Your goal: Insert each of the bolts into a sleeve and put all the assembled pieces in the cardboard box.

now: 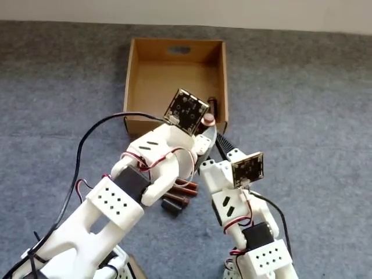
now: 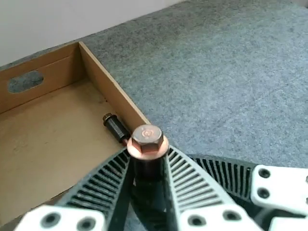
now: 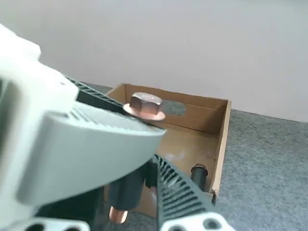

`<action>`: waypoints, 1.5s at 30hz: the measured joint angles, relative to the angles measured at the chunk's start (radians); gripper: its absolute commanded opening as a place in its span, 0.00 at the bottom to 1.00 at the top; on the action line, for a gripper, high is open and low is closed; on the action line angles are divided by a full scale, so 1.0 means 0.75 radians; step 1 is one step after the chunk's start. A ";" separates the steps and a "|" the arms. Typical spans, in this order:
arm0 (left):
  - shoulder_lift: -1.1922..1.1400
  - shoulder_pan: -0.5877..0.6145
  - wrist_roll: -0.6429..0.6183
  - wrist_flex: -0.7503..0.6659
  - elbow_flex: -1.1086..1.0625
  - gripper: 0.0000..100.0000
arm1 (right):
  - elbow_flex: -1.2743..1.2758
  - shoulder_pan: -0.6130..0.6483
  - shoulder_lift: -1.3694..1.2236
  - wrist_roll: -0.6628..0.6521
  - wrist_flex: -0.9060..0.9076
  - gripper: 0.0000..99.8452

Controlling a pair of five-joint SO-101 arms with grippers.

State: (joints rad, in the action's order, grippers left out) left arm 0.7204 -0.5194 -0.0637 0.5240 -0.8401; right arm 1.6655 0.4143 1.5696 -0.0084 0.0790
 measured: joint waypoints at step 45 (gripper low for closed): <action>0.771 0.184 0.008 0.061 -0.280 0.18 | 0.006 -0.002 0.000 -0.002 0.000 0.01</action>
State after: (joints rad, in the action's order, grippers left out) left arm 1.2988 -0.3813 -0.0575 0.5700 -1.0503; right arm 1.6701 0.4127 1.5696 -0.0100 0.0790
